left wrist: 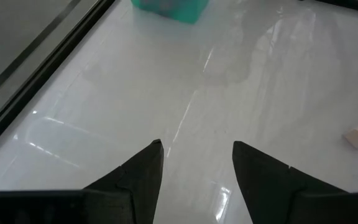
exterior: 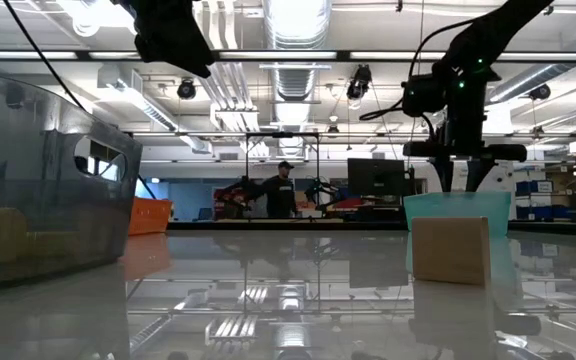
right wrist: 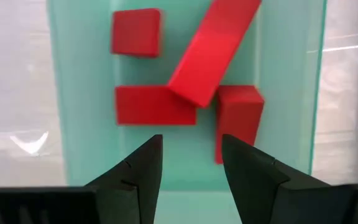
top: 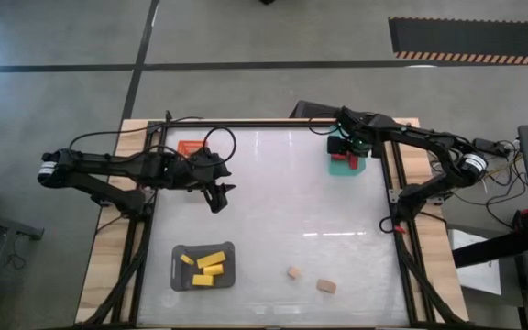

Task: Sort & place blocks by color
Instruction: Put the brown block into the orange bin

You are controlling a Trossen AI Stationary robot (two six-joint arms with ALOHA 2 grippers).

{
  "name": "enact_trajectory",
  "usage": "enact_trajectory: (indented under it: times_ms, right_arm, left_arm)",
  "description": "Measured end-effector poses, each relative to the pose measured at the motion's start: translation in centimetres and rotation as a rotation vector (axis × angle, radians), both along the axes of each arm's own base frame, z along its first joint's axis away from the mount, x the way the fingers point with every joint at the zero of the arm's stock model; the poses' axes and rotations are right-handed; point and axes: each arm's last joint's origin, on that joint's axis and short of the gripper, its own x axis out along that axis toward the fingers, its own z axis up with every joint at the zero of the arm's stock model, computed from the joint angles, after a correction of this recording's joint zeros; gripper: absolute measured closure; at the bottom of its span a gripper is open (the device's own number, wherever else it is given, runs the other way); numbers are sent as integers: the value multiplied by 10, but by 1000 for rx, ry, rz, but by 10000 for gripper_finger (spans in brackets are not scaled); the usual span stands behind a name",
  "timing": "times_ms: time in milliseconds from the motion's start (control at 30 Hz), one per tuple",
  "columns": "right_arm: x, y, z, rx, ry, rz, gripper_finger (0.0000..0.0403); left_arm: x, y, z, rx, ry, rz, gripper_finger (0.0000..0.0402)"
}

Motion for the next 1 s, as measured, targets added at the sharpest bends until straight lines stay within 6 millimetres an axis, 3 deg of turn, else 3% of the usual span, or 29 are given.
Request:
enact_trajectory:
  times_ms: [200, 400, 667, 1000]
  right_arm:
    - [-2, 9, 18, 28, -136, 25, 254]
    - [-2, 33, 44, 70, -330, 110, 263]
    - [8, 85, 72, 153, -499, 182, 276]
    - [37, 152, 80, 286, -607, 318, 278]
  left_arm:
    - [0, 1, 0, -19, -8, 19, 224]
    - [0, 1, 0, -19, -8, 20, 224]
    - [0, 1, 0, -11, -5, 13, 224]
    - [0, 1, 0, -10, -4, 12, 224]
